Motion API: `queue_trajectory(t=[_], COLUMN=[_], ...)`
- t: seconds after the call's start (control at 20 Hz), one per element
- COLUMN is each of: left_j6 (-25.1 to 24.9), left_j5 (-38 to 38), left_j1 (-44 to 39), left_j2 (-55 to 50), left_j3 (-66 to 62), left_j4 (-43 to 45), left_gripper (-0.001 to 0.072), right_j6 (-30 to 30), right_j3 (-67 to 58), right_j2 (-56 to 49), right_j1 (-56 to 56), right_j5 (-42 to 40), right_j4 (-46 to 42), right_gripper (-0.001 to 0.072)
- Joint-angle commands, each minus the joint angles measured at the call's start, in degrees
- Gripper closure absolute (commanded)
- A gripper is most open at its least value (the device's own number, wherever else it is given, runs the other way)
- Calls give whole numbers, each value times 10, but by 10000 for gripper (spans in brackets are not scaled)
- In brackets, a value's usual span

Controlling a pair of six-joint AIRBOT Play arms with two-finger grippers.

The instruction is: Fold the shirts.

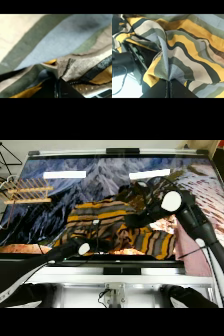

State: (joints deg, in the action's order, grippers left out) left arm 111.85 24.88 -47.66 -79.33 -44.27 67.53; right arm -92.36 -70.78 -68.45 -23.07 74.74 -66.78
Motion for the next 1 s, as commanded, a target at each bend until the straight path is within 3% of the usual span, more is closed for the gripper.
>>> queue_trajectory(t=[0.0,0.1,0.25,0.45,0.75,0.8,0.85,0.9,0.95], left_j6=[-37,-80,-82,-82,-81,-82,-81,-81,-75], left_j5=[44,104,173,191,210,201,189,175,165], left_j1=[31,72,129,144,144,145,145,144,144], left_j2=[9,47,143,241,247,244,240,233,226], left_j3=[-3,-7,-7,-7,-6,-6,-6,-6,-6], left_j4=[1,33,103,109,119,123,124,124,122], left_gripper=[656,657,657,657,657,656,656,656,656], right_j6=[0,-3,-31,-32,-45,-45,-45,-44,-39], right_j3=[0,0,13,29,-9,-17,-20,-20,-20], right_j2=[0,0,0,-65,-150,-151,-152,-153,-153], right_j1=[1,0,1,0,53,66,76,83,88], right_j5=[28,64,63,-28,-149,-161,-169,-169,-166], right_j4=[-6,-46,-92,-21,61,72,76,75,68], right_gripper=[656,655,656,655,643,565,377,258,256])
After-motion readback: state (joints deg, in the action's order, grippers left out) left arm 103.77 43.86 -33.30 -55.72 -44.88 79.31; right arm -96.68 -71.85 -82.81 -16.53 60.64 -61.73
